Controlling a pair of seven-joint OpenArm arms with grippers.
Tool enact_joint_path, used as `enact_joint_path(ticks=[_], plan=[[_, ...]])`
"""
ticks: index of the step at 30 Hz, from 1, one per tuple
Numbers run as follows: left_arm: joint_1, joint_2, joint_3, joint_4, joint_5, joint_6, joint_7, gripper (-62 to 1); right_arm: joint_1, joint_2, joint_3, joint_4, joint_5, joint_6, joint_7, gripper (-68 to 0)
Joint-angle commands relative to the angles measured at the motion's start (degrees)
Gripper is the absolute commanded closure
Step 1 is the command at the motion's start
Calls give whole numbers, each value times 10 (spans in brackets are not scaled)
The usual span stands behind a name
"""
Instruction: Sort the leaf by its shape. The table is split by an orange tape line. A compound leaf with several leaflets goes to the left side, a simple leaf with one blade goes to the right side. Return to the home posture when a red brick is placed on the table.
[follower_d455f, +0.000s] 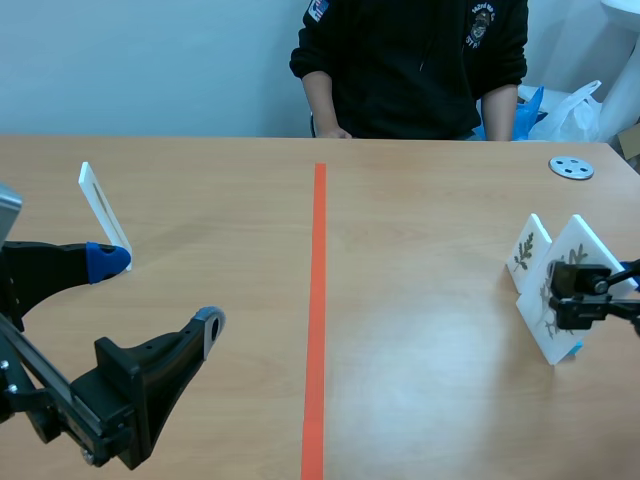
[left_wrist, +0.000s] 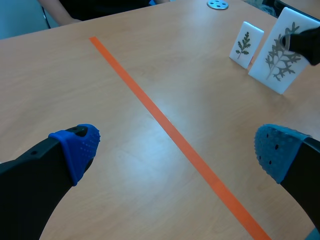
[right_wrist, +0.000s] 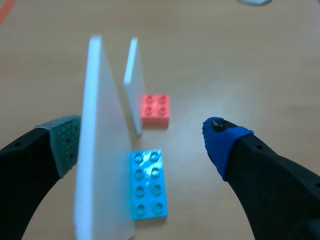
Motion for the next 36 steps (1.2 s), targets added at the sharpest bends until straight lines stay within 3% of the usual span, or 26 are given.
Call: enact_joint_path(ticks=[1,7,13,18,28,36], plan=[[0,2,-2,7,-5,-1,-10,-623,7,10,23,35,12,10,6,-521],[0,1,-2,7,-5,-1,-10,-623,4,21,57,99,50,57,-18,-609],[0,1,-2,7,-5,-1,-13,-623,-24,35,71,180,94,82,-60,-641],[0,1,-2,7,-6,-1,-12,-623,-75,45,74,249,108,89,-65,-679],[0,1,-2,7,-6,-2,-12,-623,-202,47,73,381,125,111,-93,-679],[0,1,-2,7,-6,-2,-12,-623,-241,13,55,397,125,117,-100,-679]])
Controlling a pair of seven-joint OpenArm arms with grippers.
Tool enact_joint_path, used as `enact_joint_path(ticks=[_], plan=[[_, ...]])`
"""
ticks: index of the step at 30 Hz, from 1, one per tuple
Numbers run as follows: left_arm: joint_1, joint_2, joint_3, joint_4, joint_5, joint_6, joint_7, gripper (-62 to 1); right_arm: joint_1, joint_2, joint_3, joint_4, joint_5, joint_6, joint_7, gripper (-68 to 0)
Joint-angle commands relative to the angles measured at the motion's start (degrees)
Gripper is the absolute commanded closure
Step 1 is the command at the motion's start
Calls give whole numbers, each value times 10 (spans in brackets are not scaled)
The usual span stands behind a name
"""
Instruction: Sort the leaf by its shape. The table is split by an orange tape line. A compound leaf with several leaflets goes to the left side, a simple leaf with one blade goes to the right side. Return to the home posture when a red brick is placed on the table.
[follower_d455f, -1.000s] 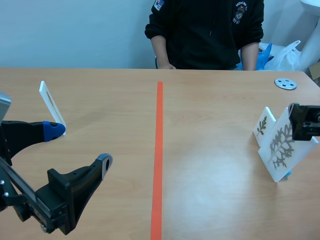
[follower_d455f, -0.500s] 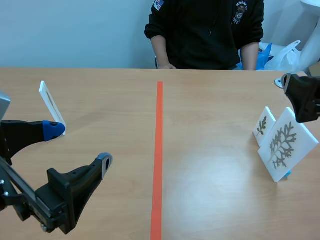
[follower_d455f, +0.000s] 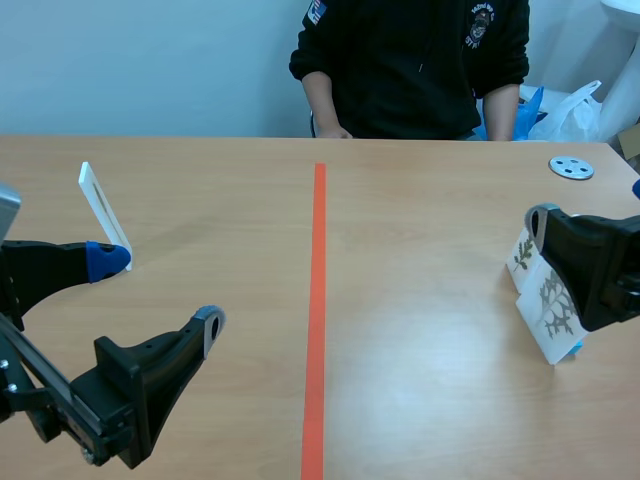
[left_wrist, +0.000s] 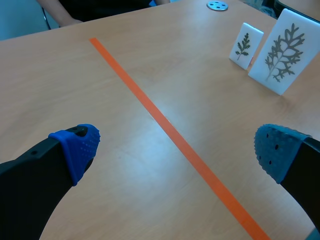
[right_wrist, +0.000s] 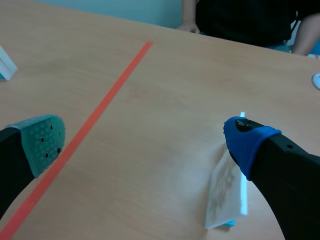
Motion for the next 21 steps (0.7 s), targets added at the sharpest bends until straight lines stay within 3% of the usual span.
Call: enact_joint_path(ticks=[1,10,21], plan=[[0,1,-2,7,-6,-1,-10,-623,2,-2,-14,-3,6,3,3,-679],[0,1,-2,7,-6,-1,-12,-623,5,-4,-92,-3,-12,2,18,-679],[0,1,-2,7,-6,-1,-11,-623,3,-4,-99,-3,-28,-10,14,-679]])
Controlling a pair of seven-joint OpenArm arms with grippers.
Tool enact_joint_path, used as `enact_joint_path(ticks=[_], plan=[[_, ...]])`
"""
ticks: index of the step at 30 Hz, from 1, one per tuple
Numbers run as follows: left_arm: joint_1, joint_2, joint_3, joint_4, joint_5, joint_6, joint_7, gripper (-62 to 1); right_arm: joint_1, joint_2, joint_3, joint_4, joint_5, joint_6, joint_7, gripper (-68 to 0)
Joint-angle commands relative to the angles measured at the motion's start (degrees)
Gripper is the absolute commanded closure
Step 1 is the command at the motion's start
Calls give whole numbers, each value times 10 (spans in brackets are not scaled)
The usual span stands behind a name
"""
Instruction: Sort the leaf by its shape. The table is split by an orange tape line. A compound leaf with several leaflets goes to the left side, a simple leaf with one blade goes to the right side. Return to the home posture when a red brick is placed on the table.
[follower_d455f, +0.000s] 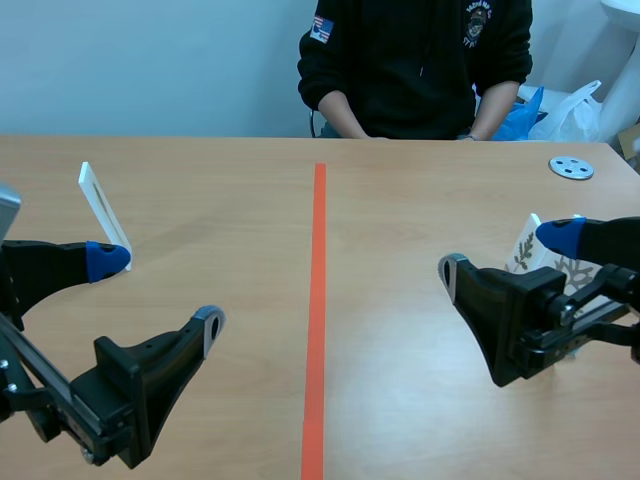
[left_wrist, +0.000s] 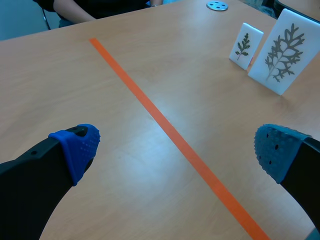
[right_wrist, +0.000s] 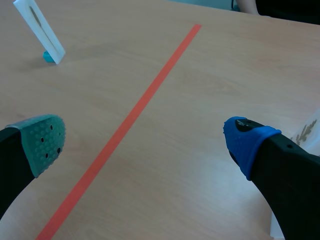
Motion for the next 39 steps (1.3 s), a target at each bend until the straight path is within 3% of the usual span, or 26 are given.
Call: enact_joint_path(ticks=[1,16,39], plan=[[0,1,-2,7,-6,-2,-11,-623,7,6,7,1,6,-9,5,-679],[0,1,-2,7,-6,-2,-10,-623,2,6,7,2,9,-10,-30,-679],[0,1,-2,7,-6,-2,-11,-623,-4,6,7,5,8,-12,-28,-679]])
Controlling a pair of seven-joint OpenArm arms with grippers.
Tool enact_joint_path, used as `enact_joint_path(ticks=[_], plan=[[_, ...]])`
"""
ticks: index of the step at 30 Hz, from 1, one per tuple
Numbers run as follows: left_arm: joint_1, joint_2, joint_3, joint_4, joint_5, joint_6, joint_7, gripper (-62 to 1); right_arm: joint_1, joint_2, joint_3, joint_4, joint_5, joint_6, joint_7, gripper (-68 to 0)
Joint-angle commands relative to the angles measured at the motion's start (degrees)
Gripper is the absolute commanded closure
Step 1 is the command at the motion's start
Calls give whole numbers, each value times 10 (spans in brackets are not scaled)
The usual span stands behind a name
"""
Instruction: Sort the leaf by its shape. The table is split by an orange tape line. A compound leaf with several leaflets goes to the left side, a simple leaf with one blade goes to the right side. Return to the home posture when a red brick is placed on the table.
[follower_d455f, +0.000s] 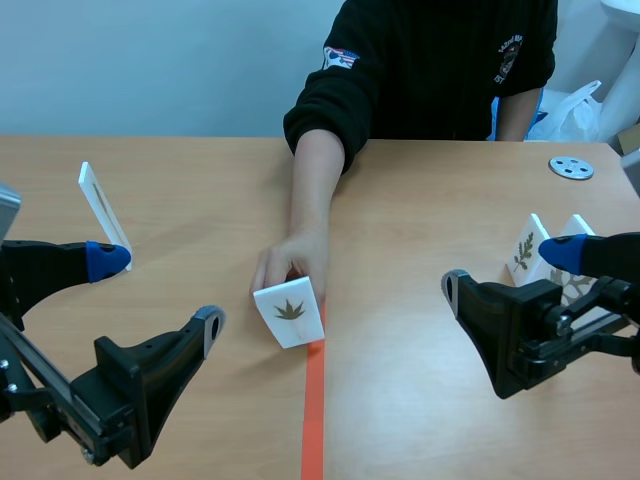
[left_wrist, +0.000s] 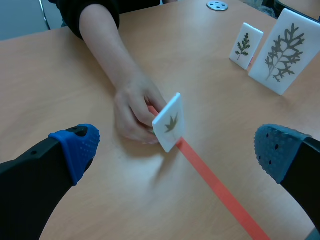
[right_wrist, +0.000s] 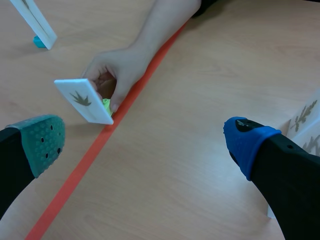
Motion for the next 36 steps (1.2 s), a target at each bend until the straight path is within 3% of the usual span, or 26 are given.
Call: enact_joint_path(ticks=[1,31,33,36], plan=[[0,1,-2,7,-6,-1,-11,-623,-1,6,7,5,6,0,9,-679],[0,-3,-1,5,-5,-6,-5,-623,-1,6,7,5,7,-1,11,-679],[-1,-8,-1,5,-5,-18,-5,-623,-1,6,7,5,7,-1,11,-679],[-10,-23,-1,3,-5,-62,-6,-623,-1,6,7,5,7,-1,11,-679]])
